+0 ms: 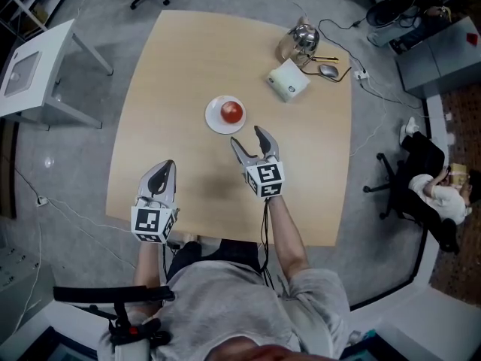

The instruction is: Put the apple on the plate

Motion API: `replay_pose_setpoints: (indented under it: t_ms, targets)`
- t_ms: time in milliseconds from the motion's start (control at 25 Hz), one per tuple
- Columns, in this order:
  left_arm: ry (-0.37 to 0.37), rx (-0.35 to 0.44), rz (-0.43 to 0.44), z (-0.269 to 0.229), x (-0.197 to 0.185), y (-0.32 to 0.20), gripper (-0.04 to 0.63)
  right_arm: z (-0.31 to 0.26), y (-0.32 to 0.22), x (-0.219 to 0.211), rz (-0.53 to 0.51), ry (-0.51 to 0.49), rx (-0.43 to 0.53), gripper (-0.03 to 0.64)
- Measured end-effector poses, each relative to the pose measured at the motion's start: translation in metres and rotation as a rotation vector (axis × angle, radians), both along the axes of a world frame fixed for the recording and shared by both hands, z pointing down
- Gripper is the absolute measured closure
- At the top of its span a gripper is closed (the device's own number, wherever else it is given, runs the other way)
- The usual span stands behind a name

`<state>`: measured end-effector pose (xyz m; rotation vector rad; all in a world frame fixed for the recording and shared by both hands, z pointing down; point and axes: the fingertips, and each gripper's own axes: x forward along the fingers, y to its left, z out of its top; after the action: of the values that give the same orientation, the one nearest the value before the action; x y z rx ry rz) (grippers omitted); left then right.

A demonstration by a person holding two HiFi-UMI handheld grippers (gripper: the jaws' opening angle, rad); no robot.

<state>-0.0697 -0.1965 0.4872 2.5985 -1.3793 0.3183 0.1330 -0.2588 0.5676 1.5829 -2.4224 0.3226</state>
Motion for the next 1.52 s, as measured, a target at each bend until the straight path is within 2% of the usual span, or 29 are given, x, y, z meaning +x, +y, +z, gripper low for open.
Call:
replay_pose_setpoints:
  t_ms: [680,1520]
  targets:
    - [0.034,0.029,0.08,-0.017,-0.001,0.024,0.577,-0.041,0.055,0.009,0.103,-0.016,0.038,0.328]
    - [0.085,0.072,0.137,-0.027,0.005,0.041,0.577,-0.062,0.112,0.018,0.202,-0.033,0.095,0.41]
